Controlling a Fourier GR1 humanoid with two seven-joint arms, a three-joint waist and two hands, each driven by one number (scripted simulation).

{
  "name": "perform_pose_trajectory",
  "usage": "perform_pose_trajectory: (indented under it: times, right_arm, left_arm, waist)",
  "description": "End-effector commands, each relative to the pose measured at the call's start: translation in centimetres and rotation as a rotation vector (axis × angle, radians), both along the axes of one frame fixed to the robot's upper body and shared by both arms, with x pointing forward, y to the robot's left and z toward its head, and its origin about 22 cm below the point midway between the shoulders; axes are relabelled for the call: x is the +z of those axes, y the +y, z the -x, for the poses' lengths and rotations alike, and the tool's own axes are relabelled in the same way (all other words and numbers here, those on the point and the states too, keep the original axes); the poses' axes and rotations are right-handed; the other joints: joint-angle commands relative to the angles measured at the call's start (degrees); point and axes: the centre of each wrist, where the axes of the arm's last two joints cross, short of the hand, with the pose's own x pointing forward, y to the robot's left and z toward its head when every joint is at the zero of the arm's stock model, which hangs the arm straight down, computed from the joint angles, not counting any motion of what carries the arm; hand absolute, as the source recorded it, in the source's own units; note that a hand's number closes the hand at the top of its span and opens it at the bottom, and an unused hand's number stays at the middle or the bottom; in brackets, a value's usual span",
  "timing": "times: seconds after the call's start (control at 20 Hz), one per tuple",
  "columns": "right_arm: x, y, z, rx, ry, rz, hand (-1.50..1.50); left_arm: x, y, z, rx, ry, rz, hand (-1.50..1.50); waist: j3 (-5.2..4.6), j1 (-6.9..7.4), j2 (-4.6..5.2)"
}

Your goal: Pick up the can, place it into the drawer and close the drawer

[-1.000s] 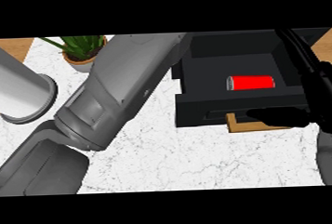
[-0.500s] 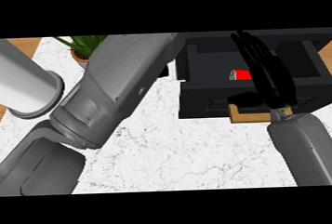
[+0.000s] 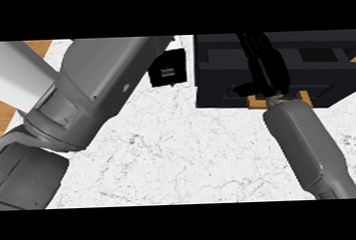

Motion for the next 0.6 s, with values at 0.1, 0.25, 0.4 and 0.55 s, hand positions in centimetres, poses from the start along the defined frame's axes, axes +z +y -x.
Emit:
perform_pose_trajectory:
  times: [0.1, 0.25, 0.4, 0.55]
  right_arm:
    - [-0.2, 0.9, -2.5, -0.076, -0.087, -0.001, -1.5]
    - [0.9, 0.8, -4.1, -0.113, -0.102, 0.016, -1.5]
    - [1.7, 2.1, -5.0, -0.102, -0.139, 0.012, -1.5]
    - [4.1, 1.8, -6.4, -0.115, -0.146, 0.033, -1.5]
  left_arm:
    - [-0.6, 3.8, -0.8, 0.007, 0.015, -0.011, -1.5]
    - [0.5, 2.3, 0.1, -0.023, 0.023, 0.003, -1.5]
    - [0.3, 5.1, -0.6, -0.003, 0.026, -0.014, -1.5]
    - [0.5, 5.2, -0.4, 0.006, 0.023, -0.014, -1.5]
  waist:
    - [-0.03, 1.34, -0.27]
    - [-0.03, 2.62, -0.33]
    - [-0.02, 2.47, 0.14]
    - [-0.01, 2.85, 0.28]
